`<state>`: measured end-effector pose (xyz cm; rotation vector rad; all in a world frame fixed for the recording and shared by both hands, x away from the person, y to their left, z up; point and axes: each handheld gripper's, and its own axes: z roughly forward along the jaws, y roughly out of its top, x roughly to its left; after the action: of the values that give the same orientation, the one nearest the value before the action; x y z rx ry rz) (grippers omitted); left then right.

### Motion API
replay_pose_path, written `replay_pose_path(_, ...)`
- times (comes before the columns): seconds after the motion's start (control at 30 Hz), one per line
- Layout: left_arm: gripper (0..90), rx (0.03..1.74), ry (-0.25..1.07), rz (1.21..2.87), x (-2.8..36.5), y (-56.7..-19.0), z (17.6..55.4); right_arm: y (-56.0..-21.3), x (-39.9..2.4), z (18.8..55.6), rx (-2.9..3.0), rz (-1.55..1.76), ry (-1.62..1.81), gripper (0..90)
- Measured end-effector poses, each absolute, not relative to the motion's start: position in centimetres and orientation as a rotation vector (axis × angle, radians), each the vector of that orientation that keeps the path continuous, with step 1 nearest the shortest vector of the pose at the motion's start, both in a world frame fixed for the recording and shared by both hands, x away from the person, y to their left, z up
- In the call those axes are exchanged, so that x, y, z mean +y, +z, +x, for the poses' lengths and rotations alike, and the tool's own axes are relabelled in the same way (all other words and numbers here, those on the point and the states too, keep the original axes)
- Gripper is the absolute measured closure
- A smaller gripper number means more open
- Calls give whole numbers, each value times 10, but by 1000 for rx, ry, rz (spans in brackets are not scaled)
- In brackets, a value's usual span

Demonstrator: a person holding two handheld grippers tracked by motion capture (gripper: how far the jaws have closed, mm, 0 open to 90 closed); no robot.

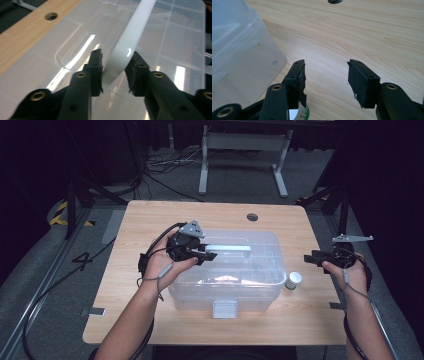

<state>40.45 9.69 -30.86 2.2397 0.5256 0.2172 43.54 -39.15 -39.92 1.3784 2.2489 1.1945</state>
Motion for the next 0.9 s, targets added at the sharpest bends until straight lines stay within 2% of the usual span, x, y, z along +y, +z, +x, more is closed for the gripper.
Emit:
replay_pose_path(0.17, 757, 529, 268, 2252, 95, -307, 403, -398, -393, 433, 2239, 1379, 1201, 484)
replay_pose_path(0.47, 764, 553, 273, 2302, 90, -300, 404, -393, -394, 426, 2223, 1355, 1204, 487)
replay_pose_path(0.53, 764, 566, 269, 2306, 89, -297, 406, -391, -394, 424, 2217, 1349, 1229, 527)
replay_pose_path(0.73, 764, 572, 263, 2283, 91, -292, 411, -388, -390, 419, 2217, 1306, 1256, 557)
replay_pose_path(0.9, 763, 597, 231, 2270, 91, -289, 417, -384, -391, 412, 2226, 1263, 1292, 695)
